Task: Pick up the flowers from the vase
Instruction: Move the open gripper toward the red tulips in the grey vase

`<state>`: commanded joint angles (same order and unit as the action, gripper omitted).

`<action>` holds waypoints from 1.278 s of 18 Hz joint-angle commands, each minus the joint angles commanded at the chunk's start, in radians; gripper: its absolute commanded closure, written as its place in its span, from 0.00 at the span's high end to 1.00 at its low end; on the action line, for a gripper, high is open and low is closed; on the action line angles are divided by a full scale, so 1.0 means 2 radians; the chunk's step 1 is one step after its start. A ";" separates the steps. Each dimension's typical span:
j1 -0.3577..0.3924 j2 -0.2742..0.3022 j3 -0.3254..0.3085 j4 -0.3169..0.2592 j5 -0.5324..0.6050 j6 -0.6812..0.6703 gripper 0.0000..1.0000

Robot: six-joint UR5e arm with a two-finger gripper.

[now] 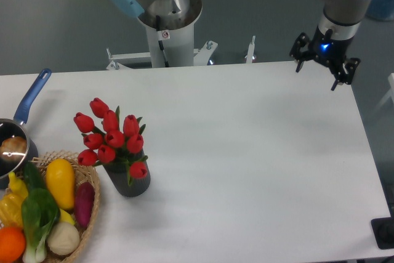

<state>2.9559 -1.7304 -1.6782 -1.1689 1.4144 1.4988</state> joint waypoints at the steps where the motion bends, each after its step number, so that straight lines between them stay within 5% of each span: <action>1: 0.004 0.003 -0.002 -0.003 -0.005 -0.011 1.00; 6: -0.003 0.044 -0.028 -0.008 -0.044 -0.064 1.00; 12: -0.007 0.092 -0.031 -0.103 -0.145 -0.063 1.00; 14: -0.035 0.100 -0.033 -0.110 -0.173 -0.063 1.00; 20: -0.160 0.042 -0.030 -0.099 -0.229 -0.061 1.00; 23: -0.199 0.013 -0.028 -0.055 -0.236 -0.064 1.00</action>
<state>2.5572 -1.7041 -1.7334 -1.2796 0.9419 1.3698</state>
